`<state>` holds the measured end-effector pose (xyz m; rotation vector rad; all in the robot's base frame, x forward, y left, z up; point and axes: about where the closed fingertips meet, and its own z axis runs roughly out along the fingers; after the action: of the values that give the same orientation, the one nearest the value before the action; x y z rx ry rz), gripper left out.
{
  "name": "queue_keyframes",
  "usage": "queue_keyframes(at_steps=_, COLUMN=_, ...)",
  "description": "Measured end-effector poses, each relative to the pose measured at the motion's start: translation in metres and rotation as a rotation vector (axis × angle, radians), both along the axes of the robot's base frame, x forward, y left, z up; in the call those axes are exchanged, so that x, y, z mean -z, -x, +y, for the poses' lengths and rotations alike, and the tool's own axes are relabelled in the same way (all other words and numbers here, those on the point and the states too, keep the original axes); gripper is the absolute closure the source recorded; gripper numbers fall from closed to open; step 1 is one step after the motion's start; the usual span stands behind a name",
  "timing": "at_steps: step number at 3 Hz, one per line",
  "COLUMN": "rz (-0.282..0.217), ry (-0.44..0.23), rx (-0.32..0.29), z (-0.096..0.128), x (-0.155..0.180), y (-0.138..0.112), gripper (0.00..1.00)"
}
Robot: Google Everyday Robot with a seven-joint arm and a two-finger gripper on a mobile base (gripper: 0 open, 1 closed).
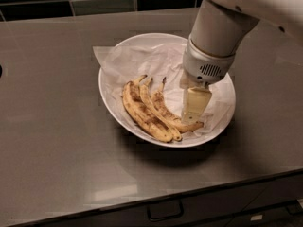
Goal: Pick banana from white bowl
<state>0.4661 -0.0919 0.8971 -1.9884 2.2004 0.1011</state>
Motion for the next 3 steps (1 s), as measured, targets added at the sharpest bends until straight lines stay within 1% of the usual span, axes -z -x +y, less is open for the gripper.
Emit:
queue_keyframes(at_steps=1, rz=0.007, ry=0.022, rx=0.002, z=0.002, x=0.01, y=-0.001, gripper=0.38)
queue_keyframes(at_steps=3, rz=0.015, ry=0.033, rx=0.025, z=-0.003, x=0.021, y=-0.002, gripper=0.38)
